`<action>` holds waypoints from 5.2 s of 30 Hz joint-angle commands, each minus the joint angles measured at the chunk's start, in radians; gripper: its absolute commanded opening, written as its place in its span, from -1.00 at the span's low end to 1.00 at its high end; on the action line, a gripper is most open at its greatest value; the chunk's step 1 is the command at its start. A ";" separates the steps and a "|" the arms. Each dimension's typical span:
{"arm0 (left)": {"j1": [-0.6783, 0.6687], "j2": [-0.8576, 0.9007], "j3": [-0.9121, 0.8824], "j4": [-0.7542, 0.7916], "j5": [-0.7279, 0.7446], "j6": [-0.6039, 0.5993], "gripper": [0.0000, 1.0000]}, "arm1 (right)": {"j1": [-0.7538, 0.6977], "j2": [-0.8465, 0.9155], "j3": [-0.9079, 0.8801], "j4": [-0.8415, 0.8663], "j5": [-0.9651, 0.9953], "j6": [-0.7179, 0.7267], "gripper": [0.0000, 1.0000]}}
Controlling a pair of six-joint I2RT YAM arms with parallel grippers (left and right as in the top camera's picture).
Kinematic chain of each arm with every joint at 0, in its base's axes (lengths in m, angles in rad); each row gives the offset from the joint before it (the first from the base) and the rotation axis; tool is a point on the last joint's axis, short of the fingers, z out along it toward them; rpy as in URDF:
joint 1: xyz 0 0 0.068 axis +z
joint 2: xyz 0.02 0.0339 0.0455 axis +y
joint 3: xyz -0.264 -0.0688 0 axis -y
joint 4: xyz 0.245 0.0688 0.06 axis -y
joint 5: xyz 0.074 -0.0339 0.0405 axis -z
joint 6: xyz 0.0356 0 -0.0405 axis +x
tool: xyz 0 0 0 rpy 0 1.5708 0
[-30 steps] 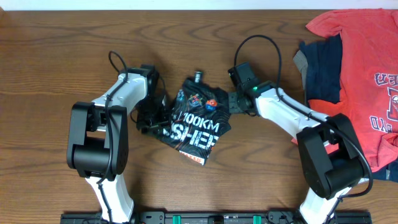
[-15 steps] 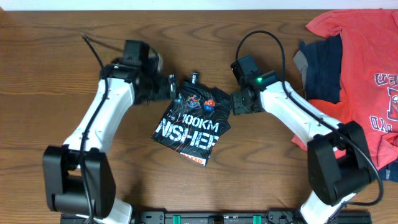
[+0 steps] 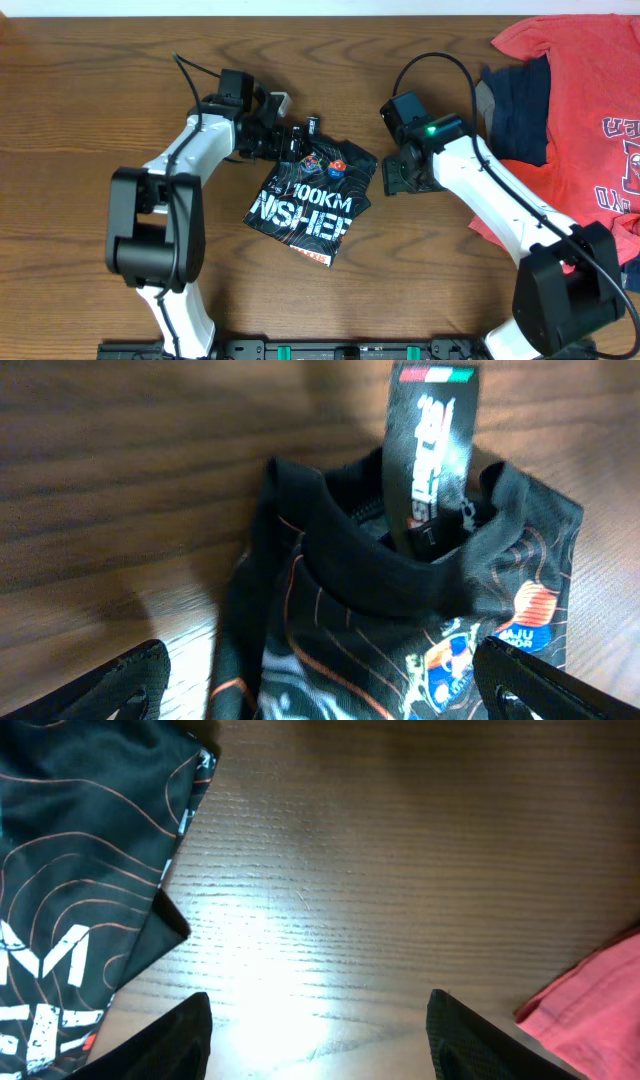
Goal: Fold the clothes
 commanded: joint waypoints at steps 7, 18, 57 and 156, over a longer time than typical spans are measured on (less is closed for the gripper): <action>-0.024 0.095 -0.022 -0.046 0.162 0.027 0.56 | -0.007 -0.027 0.014 -0.015 0.013 0.021 0.34; -0.021 0.105 -0.016 -0.038 0.161 0.026 -0.81 | -0.007 -0.027 0.014 -0.018 0.013 0.021 0.34; 0.885 0.106 0.067 0.353 0.044 -0.573 0.95 | -0.007 -0.027 0.014 -0.026 0.013 0.028 0.36; -0.382 -1.358 -0.554 -0.172 -0.835 -0.257 0.96 | -0.051 -0.986 -0.584 0.240 0.185 0.046 0.98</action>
